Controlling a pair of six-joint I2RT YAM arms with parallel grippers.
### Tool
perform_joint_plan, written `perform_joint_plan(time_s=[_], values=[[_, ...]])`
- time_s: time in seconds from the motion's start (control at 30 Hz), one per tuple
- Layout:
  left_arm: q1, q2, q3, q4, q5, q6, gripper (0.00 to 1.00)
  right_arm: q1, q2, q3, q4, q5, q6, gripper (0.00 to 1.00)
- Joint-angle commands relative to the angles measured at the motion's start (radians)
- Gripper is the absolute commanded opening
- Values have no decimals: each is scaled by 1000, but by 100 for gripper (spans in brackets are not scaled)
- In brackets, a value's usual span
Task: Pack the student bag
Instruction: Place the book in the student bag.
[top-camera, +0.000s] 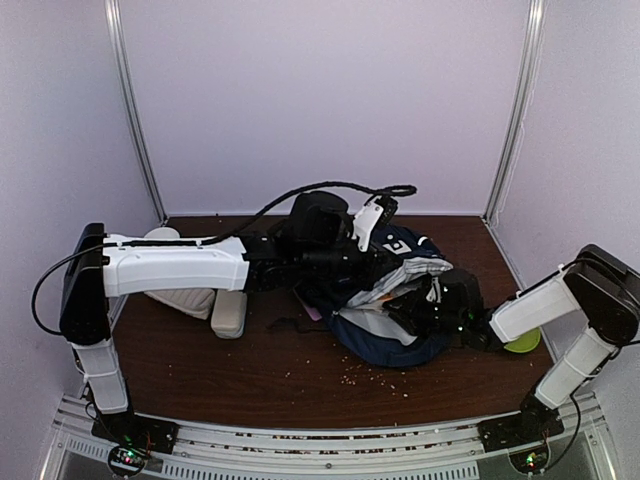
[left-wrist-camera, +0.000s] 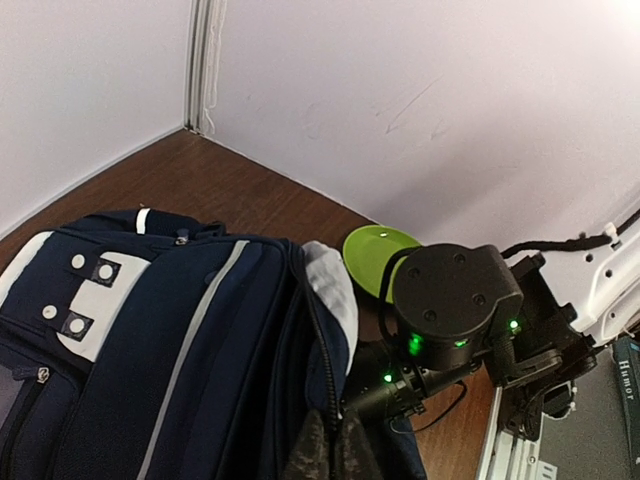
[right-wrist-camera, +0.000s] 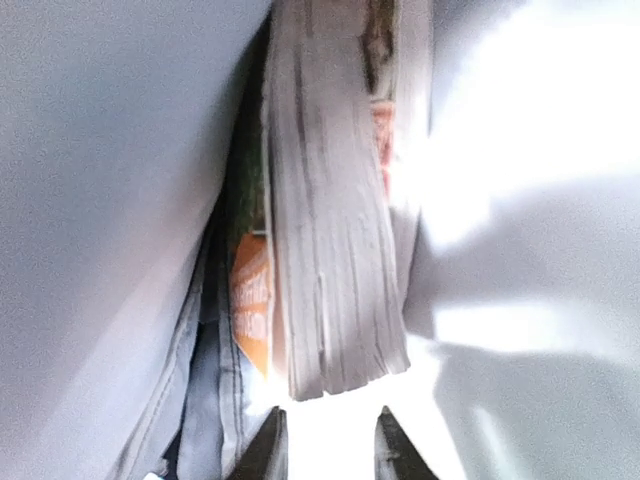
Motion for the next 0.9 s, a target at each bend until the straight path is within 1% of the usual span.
perform_joint_plan(time_s=[0.0, 0.1, 0.23, 0.3, 0.4, 0.6, 0.67, 0.73, 0.8, 0.87], values=[[6, -13, 64, 149, 59, -20, 0, 9, 64, 25, 107, 22, 48, 17], [6, -21, 45, 162, 76, -36, 0, 7, 88, 32, 136, 60, 61, 8], [6, -32, 10, 179, 88, -52, 0, -6, 90, 53, 94, 126, 32, 4], [6, -39, -4, 182, 91, -55, 0, -20, 83, 55, 74, 167, 20, 4], [5, -48, -22, 183, 94, -54, 0, -41, 89, 60, 87, 204, 18, 3], [6, -60, -54, 192, 97, -47, 0, -58, 149, 116, 115, 180, 11, 5], [6, -61, -58, 186, 77, -39, 0, -58, 150, 117, 120, 156, 0, 10], [7, -61, -58, 173, 47, -29, 0, -55, 129, 95, 122, 127, -9, 24], [11, -59, -54, 163, 10, -33, 0, -47, 87, 37, 130, 120, -20, 36], [27, -49, -44, 164, 3, -54, 0, -42, 45, 0, 124, 105, -33, 44]])
